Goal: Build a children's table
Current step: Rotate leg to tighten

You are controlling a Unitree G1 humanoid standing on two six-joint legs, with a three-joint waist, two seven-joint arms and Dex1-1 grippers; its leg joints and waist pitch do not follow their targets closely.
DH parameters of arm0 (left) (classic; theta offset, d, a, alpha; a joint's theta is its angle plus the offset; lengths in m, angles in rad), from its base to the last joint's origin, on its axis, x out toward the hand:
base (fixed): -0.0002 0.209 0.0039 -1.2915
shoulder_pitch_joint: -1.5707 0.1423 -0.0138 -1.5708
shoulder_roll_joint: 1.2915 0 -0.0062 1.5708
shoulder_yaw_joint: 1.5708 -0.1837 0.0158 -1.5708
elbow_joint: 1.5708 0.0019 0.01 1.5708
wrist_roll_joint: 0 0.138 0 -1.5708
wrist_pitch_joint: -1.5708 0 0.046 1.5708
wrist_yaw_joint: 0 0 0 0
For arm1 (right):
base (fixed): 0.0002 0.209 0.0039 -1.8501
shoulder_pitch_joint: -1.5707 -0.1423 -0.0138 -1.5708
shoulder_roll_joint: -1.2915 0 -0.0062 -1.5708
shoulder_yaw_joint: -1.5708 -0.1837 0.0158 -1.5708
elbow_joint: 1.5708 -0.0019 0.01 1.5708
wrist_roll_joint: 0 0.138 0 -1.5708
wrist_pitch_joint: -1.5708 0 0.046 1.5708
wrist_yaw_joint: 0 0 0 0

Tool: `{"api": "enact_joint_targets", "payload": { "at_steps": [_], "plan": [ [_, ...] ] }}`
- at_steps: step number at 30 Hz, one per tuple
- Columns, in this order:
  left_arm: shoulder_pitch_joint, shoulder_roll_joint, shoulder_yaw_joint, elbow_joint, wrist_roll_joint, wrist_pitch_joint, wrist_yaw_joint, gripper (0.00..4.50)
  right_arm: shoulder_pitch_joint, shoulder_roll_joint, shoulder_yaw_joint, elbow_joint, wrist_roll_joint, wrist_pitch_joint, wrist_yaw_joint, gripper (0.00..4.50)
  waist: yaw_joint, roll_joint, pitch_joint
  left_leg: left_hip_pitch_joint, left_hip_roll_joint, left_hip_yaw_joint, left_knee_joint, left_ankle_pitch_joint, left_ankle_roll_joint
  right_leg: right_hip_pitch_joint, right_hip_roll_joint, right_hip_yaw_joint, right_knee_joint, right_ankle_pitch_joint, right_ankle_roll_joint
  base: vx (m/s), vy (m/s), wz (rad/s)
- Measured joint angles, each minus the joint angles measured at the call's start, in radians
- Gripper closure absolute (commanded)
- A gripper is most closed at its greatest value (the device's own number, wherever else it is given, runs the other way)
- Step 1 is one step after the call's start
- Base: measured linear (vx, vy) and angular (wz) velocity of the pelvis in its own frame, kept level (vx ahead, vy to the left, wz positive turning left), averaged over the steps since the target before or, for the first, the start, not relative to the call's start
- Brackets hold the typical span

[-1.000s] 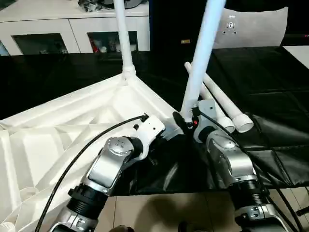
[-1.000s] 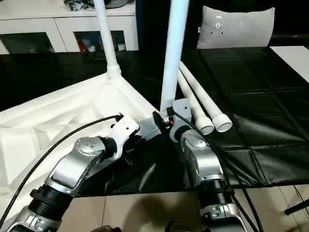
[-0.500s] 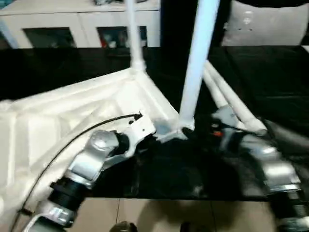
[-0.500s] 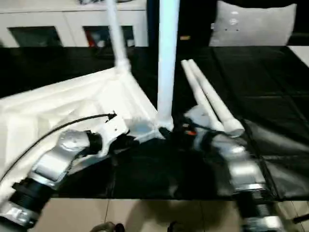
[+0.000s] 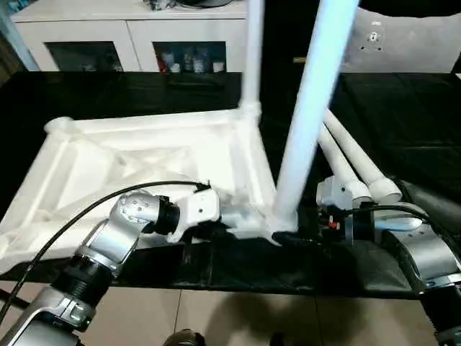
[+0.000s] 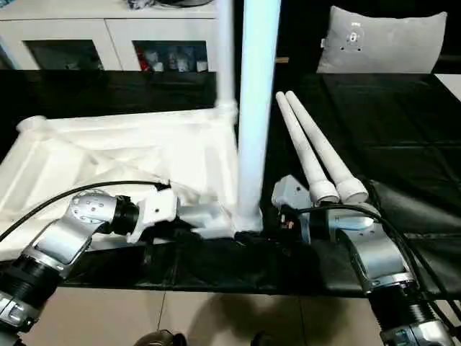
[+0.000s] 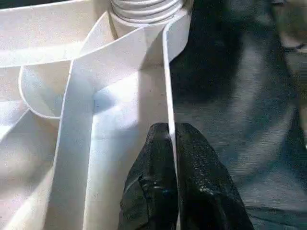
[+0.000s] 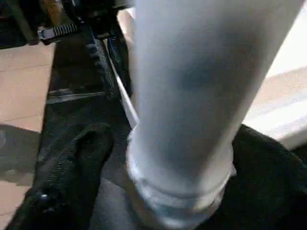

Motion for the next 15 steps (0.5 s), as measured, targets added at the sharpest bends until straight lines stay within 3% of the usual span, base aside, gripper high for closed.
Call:
{"api": "enact_joint_targets", "payload": {
  "at_steps": [7,11,15],
  "plan": [
    [-0.006,0.004,-0.018,0.013,-0.009,-0.049,-0.044,4.5,0.0,-0.005,0.019,0.0,0.033,0.022,0.046,1.18,0.017,0.0,0.0,0.0,0.001,0.0,0.0,0.0,0.0,-0.001,0.0,-0.001,0.001,0.001,-0.001,0.0,0.0,0.0],
    [-0.013,0.003,-0.018,0.027,-0.01,-0.06,-0.054,4.5,-0.001,-0.005,0.022,0.0,0.037,0.039,0.064,1.59,0.017,0.0,0.0,0.0,0.001,0.0,0.0,0.0,0.0,-0.001,0.0,-0.001,0.001,0.001,-0.001,0.0,0.0,0.0],
    [-0.014,0.002,-0.018,0.031,-0.011,-0.061,-0.059,4.5,-0.001,-0.005,0.022,-0.005,0.045,0.064,0.065,1.71,0.018,-0.001,0.0,0.0,0.001,0.0,0.0,0.0,0.0,-0.001,0.0,-0.001,0.001,0.001,-0.001,0.0,0.0,0.0]
  ]
}}
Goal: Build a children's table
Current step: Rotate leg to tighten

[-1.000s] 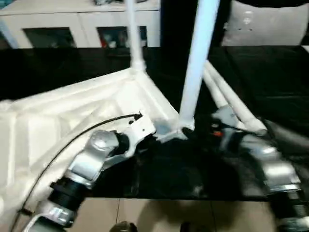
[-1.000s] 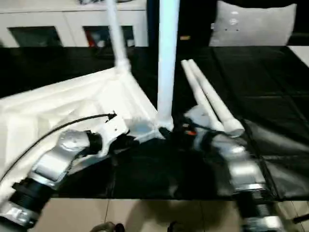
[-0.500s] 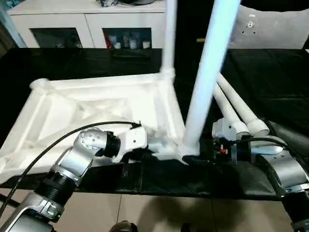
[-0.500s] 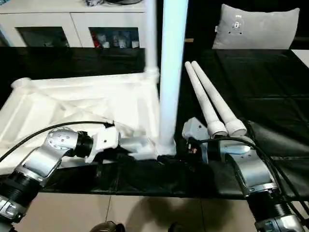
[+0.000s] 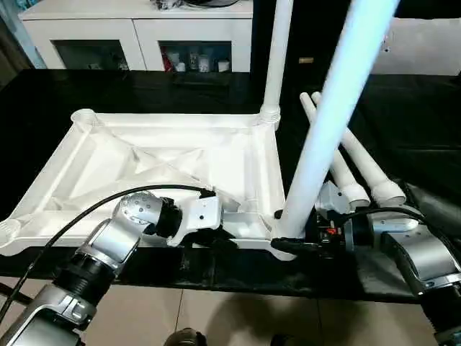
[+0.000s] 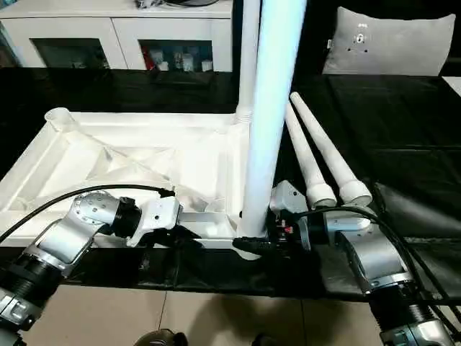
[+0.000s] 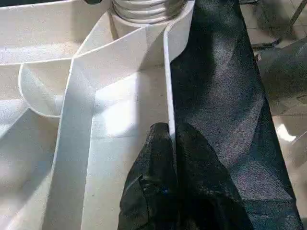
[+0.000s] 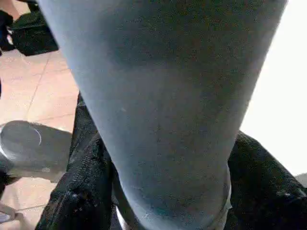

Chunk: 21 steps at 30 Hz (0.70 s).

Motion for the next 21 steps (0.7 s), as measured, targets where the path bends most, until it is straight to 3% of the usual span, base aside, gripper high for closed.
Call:
{"api": "enact_joint_targets", "payload": {
  "at_steps": [8,12,13,17,21],
  "plan": [
    [0.033,-0.004,0.034,-0.04,-0.018,0.093,0.044,4.5,0.05,0.071,-0.026,-0.063,0.012,0.077,-0.123,1.81,-0.005,-0.002,-0.001,0.002,0.0,0.001,0.0,0.0,0.0,0.0,0.0,0.0,0.0,-0.001,0.001,0.0,0.0,0.0],
    [0.072,-0.043,0.078,-0.109,0.001,0.242,0.166,4.5,0.046,0.178,-0.063,-0.058,-0.039,0.118,-0.334,1.81,-0.041,-0.003,-0.001,0.01,0.0,0.002,0.0,0.0,0.0,0.005,0.0,0.001,-0.002,-0.001,0.002,0.0,0.0,0.0],
    [0.093,-0.085,0.104,-0.143,0.014,0.319,0.24,4.5,0.031,0.245,-0.091,-0.031,-0.062,0.13,-0.438,1.81,-0.057,-0.003,-0.001,0.013,0.0,0.002,0.0,0.0,-0.001,0.008,0.0,0.001,-0.002,-0.001,0.003,0.0,0.0,0.0],
    [0.102,-0.218,0.125,-0.199,0.065,0.479,0.435,4.5,-0.034,0.368,-0.151,0.047,-0.108,0.152,-0.696,1.82,-0.08,-0.002,0.0,0.014,-0.001,0.002,0.001,0.0,-0.001,0.008,-0.001,0.0,-0.004,-0.003,0.004,0.0,0.0,0.0],
    [0.105,-0.294,0.131,-0.223,0.093,0.557,0.552,4.5,-0.074,0.428,-0.167,0.092,-0.137,0.152,-0.843,1.82,-0.086,-0.001,0.0,0.013,-0.001,0.0,0.0,0.0,-0.001,0.009,-0.001,-0.004,-0.009,-0.003,0.005,0.0,0.0,0.0]
  ]
}}
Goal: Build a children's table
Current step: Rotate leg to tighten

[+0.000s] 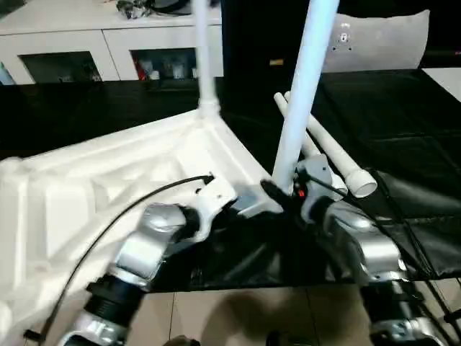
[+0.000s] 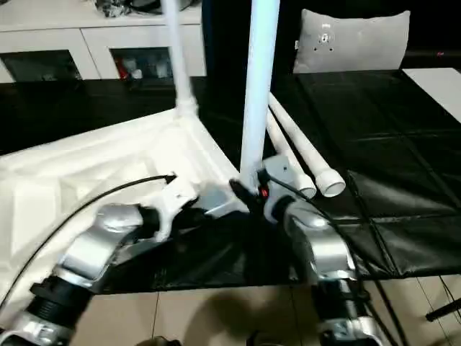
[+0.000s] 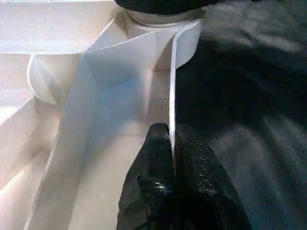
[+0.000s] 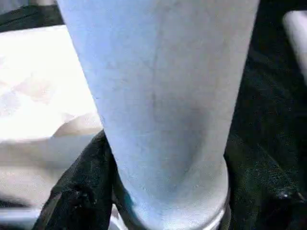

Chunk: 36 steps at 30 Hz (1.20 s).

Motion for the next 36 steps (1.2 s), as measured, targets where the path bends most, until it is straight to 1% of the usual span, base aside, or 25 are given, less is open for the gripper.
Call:
{"api": "enact_joint_targets", "payload": {
  "at_steps": [1,2,3,5,6,8,9,12,13,14,15,16,17,18,21,22,23,27,30,31,32,33,34,35,36],
  "plan": [
    [0.0,-0.021,-0.001,-0.005,0.006,0.019,0.026,4.5,-0.006,0.008,-0.003,0.008,-0.006,-0.003,-0.029,1.82,-0.001,0.002,0.0,-0.001,0.0,-0.001,-0.001,0.0,0.0,0.002,0.0,-0.002,-0.005,0.0,0.0,0.0,0.0,0.0],
    [0.0,-0.035,-0.001,-0.011,0.009,0.035,0.044,4.5,-0.009,0.016,-0.01,0.013,-0.009,-0.006,-0.044,1.26,-0.001,0.003,0.0,-0.001,0.001,-0.001,-0.003,0.0,0.0,0.003,0.0,-0.004,-0.009,0.0,0.0,0.0,0.0,0.0],
    [0.0,-0.043,-0.005,-0.016,0.012,0.043,0.056,4.5,-0.011,0.02,-0.016,0.015,-0.012,-0.009,-0.052,1.26,-0.001,0.003,0.0,-0.002,0.0,-0.001,-0.003,0.0,0.0,0.003,0.0,-0.004,-0.011,0.0,0.0,0.0,0.0,0.0],
    [0.0,-0.054,-0.012,-0.026,0.02,0.056,0.075,4.5,-0.011,0.029,-0.023,0.016,-0.012,-0.021,-0.053,1.0,-0.001,0.003,0.0,-0.003,0.0,-0.001,-0.003,0.0,0.001,0.003,-0.001,-0.004,-0.012,0.0,0.0,0.0,0.0,0.0],
    [0.0,-0.055,-0.013,-0.029,0.023,0.058,0.078,4.5,-0.011,0.03,-0.023,0.016,-0.012,-0.026,-0.053,1.0,0.0,0.003,0.0,-0.004,0.0,-0.001,-0.003,-0.001,0.001,0.003,-0.001,-0.003,-0.012,0.0,0.0,0.0,0.0,0.0],
    [0.0,-0.046,-0.022,-0.035,0.025,0.052,0.078,4.5,-0.008,0.022,-0.023,0.015,-0.011,-0.037,-0.038,0.66,0.003,0.003,0.0,-0.004,0.0,-0.001,-0.004,-0.001,0.002,0.002,-0.001,-0.003,-0.011,0.0,0.0,0.0,0.0,0.0],
    [0.0,-0.037,-0.03,-0.036,0.024,0.039,0.077,4.5,-0.003,0.015,-0.023,0.013,-0.007,-0.045,-0.021,0.63,0.004,0.003,0.0,-0.004,0.0,-0.001,-0.005,-0.002,0.002,0.002,-0.001,-0.003,-0.011,0.0,-0.001,0.0,0.0,0.0],
    [-0.003,-0.013,-0.034,-0.035,0.023,0.014,0.056,4.5,0.021,-0.024,-0.018,-0.008,0.015,-0.064,0.058,0.59,0.012,0.003,0.0,-0.005,0.0,-0.001,-0.009,-0.002,0.002,0.001,-0.001,-0.003,-0.008,0.003,-0.002,0.0,0.0,0.0],
    [-0.004,-0.004,-0.033,-0.033,0.023,0.003,0.053,4.5,0.031,-0.036,-0.018,-0.011,0.027,-0.067,0.084,0.26,0.015,0.003,0.0,-0.004,0.001,-0.001,-0.011,-0.002,0.002,0.0,0.0,-0.004,-0.008,0.004,-0.003,0.0,0.0,0.0],
    [-0.005,0.006,-0.032,-0.03,0.023,-0.007,0.048,4.5,0.039,-0.052,-0.018,-0.016,0.034,-0.069,0.099,0.2,0.017,0.003,0.0,-0.005,0.001,-0.001,-0.012,-0.001,0.002,-0.001,0.0,-0.005,-0.007,0.004,-0.003,0.0,0.0,0.0],
    [-0.01,0.02,-0.032,-0.021,0.021,-0.022,0.028,4.5,0.05,-0.075,-0.017,-0.028,0.042,-0.075,0.132,0.22,0.023,0.004,-0.001,-0.005,0.001,-0.001,-0.012,-0.001,0.002,-0.002,0.0,-0.005,-0.006,0.004,-0.003,0.0,0.0,0.0],
    [-0.015,0.036,-0.031,-0.01,0.017,-0.043,0.006,4.5,0.058,-0.113,-0.012,-0.04,0.05,-0.078,0.185,0.19,0.028,0.005,-0.001,-0.005,0.001,-0.001,-0.013,-0.001,0.002,-0.003,0.0,-0.005,-0.004,0.004,-0.004,0.0,0.0,0.0],
    [-0.02,0.053,-0.031,-0.003,0.012,-0.059,-0.015,4.5,0.065,-0.137,-0.007,-0.047,0.055,-0.086,0.224,0.09,0.031,0.004,-0.001,-0.005,0.002,-0.001,-0.013,-0.002,0.002,-0.005,0.0,-0.005,-0.001,0.005,-0.004,0.0,0.0,0.0],
    [-0.022,0.07,-0.029,0.005,0.004,-0.076,-0.033,4.5,0.071,-0.158,-0.006,-0.054,0.064,-0.093,0.259,0.09,0.033,0.004,-0.001,-0.006,0.002,-0.001,-0.012,-0.002,0.001,-0.006,0.0,-0.005,0.002,0.004,-0.005,0.0,0.0,0.0],
    [-0.039,0.143,-0.031,0.049,-0.025,-0.174,-0.138,4.5,0.084,-0.263,0.013,-0.084,0.088,-0.108,0.408,0.09,0.043,0.005,-0.001,-0.014,0.002,-0.003,-0.009,-0.001,0.002,-0.015,0.0,-0.006,0.007,0.004,-0.006,0.0,0.0,0.0],
    [-0.04,0.166,-0.031,0.063,-0.036,-0.207,-0.174,4.5,0.084,-0.3,0.012,-0.087,0.089,-0.114,0.454,0.09,0.047,0.005,-0.001,-0.014,0.003,-0.003,-0.008,0.0,0.003,-0.014,0.0,-0.007,0.007,0.004,-0.006,0.0,0.0,0.0],
    [-0.04,0.176,-0.031,0.069,-0.044,-0.222,-0.196,4.5,0.084,-0.317,0.008,-0.087,0.09,-0.117,0.478,0.09,0.05,0.004,-0.001,-0.014,0.003,-0.004,-0.007,0.0,0.004,-0.014,0.0,-0.007,0.007,0.004,-0.007,0.0,0.0,0.0],
    [-0.044,0.233,-0.058,0.094,-0.066,-0.318,-0.336,4.5,0.085,-0.38,0.043,-0.115,0.121,-0.137,0.626,0.09,0.068,0.005,-0.001,-0.015,0.003,-0.004,-0.004,-0.002,0.001,-0.012,-0.001,-0.007,0.007,0.004,-0.007,0.0,0.0,0.0],
    [-0.056,0.275,-0.089,0.121,-0.086,-0.397,-0.436,4.5,0.083,-0.415,0.064,-0.123,0.128,-0.157,0.711,0.09,0.088,0.004,-0.001,-0.015,0.003,-0.004,-0.001,-0.002,0.001,-0.01,-0.001,-0.007,0.008,0.004,-0.007,0.0,0.0,0.0],
    [-0.062,0.29,-0.098,0.135,-0.09,-0.429,-0.472,4.5,0.083,-0.42,0.071,-0.123,0.13,-0.164,0.738,0.26,0.091,0.004,-0.001,-0.015,0.003,-0.004,0.0,-0.002,0.001,-0.009,-0.001,-0.007,0.008,0.004,-0.006,0.0,0.0,0.0],
    [-0.068,0.297,-0.104,0.145,-0.091,-0.447,-0.494,4.5,0.083,-0.421,0.08,-0.123,0.134,-0.163,0.758,0.36,0.092,0.004,-0.001,-0.014,0.003,-0.004,0.001,-0.002,0.001,-0.009,-0.001,-0.007,0.008,0.003,-0.006,0.0,0.0,0.0],
    [-0.076,0.302,-0.112,0.156,-0.091,-0.465,-0.513,4.5,0.083,-0.421,0.091,-0.123,0.141,-0.16,0.778,0.36,0.093,0.004,-0.001,-0.015,0.003,-0.004,0.002,-0.002,0.001,-0.008,-0.001,-0.007,0.009,0.003,-0.006,0.0,0.0,0.0],
    [-0.084,0.306,-0.12,0.164,-0.09,-0.483,-0.533,4.5,0.083,-0.421,0.103,-0.123,0.151,-0.152,0.8,0.53,0.093,0.004,-0.001,-0.014,0.003,-0.003,0.003,-0.002,0.001,-0.008,-0.002,-0.006,0.008,0.003,-0.006,0.0,0.0,0.0],
    [-0.088,0.308,-0.126,0.171,-0.09,-0.497,-0.545,4.5,0.083,-0.424,0.111,-0.124,0.154,-0.145,0.814,0.53,0.092,0.004,-0.001,-0.014,0.003,-0.002,0.003,-0.002,0.001,-0.008,-0.002,-0.006,0.008,0.003,-0.006,0.0,0.0,0.0],
    [-0.09,0.308,-0.129,0.176,-0.09,-0.51,-0.555,4.5,0.083,-0.428,0.119,-0.125,0.157,-0.137,0.827,0.7,0.092,0.004,-0.001,-0.014,0.003,-0.002,0.004,-0.002,0.001,-0.008,-0.003,-0.006,0.008,0.003,-0.006,0.0,0.0,0.0]
  ]
}}
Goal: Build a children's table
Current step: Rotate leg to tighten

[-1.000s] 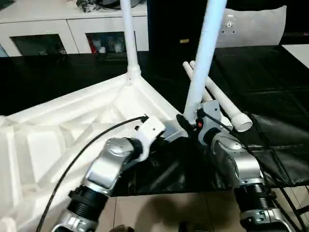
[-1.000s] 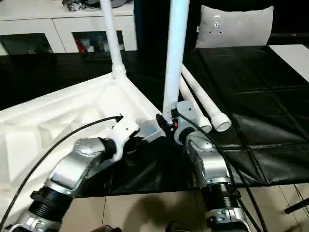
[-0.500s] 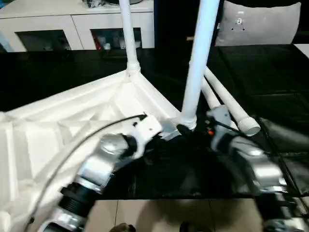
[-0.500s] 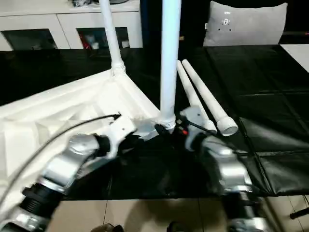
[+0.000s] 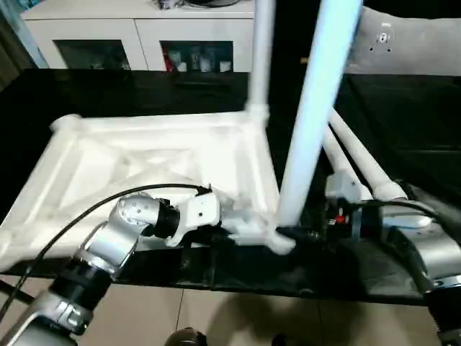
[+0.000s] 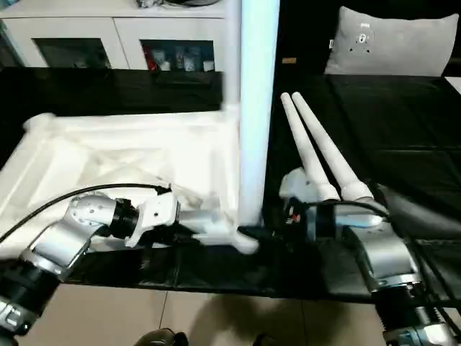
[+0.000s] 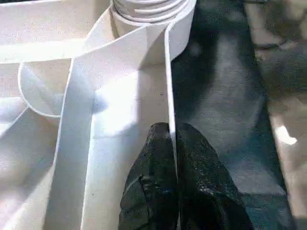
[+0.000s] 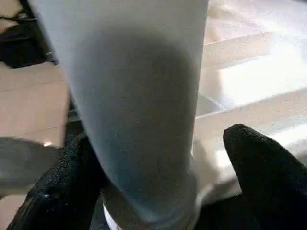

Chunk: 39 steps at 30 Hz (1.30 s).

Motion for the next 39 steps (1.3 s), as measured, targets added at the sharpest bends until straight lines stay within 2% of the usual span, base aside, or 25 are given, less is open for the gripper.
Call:
{"api": "enact_joint_targets", "payload": {
  "at_steps": [1,10,16,20,22,26,31,39],
  "plan": [
    [-0.001,0.0,-0.002,0.005,0.0,-0.009,-0.006,4.5,0.0,-0.003,0.007,-0.001,0.004,0.004,0.01,0.7,-0.001,-0.001,0.0,0.0,0.0,0.0,0.0,0.0,0.0,0.0,0.0,0.0,0.0,0.0,0.0,0.0,0.0,0.0],
    [-0.041,0.002,-0.017,0.083,-0.001,-0.094,-0.048,4.5,0.01,-0.022,0.042,-0.03,0.001,0.002,0.047,1.62,-0.001,-0.002,-0.001,0.001,0.0,0.0,0.0,0.0,0.0,0.001,0.0,0.0,0.001,0.0,0.0,0.0,0.0,0.0],
    [-0.054,0.0,-0.018,0.122,-0.001,-0.132,-0.062,4.5,0.011,-0.031,0.052,-0.04,-0.004,0.002,0.047,1.62,0.0,-0.003,-0.002,0.001,0.0,0.0,0.0,0.0,0.0,0.001,0.0,0.0,0.001,0.0,0.0,0.0,0.0,0.0],
    [-0.064,-0.002,-0.019,0.141,-0.001,-0.141,-0.065,4.5,0.005,-0.029,0.048,-0.042,0.022,0.069,0.042,1.16,0.002,-0.003,-0.002,0.001,0.0,0.0,0.0,0.0,0.0,0.001,0.0,-0.001,0.002,0.0,0.0,0.0,0.0,0.0],
    [-0.066,-0.002,-0.018,0.143,-0.001,-0.143,-0.065,4.5,0.009,-0.03,0.048,-0.042,0.023,0.075,0.042,0.94,0.003,-0.003,-0.002,0.001,0.001,0.0,0.001,0.001,-0.001,0.001,0.0,-0.001,0.002,0.0,0.0,0.0,0.0,0.0],
    [-0.073,-0.004,-0.019,0.162,0.0,-0.159,-0.066,4.5,0.014,-0.031,0.059,-0.042,-0.008,0.064,0.023,0.94,0.003,-0.003,-0.002,0.001,0.001,0.0,0.001,0.001,-0.001,0.001,0.0,-0.001,0.002,0.0,0.0,0.0,0.0,0.0],
    [-0.078,-0.004,-0.019,0.172,0.0,-0.161,-0.067,4.5,0.025,-0.031,0.061,-0.042,-0.009,0.069,0.013,0.94,0.002,-0.003,-0.002,0.002,0.001,0.0,0.001,0.001,-0.001,0.001,0.0,-0.001,0.002,0.0,0.0,0.0,0.0,0.0],
    [-0.079,-0.003,-0.019,0.181,0.0,-0.174,-0.067,4.5,0.025,-0.023,0.059,-0.042,-0.007,0.083,-0.006,1.64,0.0,-0.003,-0.002,0.002,0.001,0.0,0.001,0.001,-0.001,0.002,0.0,-0.001,0.002,0.0,0.0,0.0,0.0,0.0]
  ]
}}
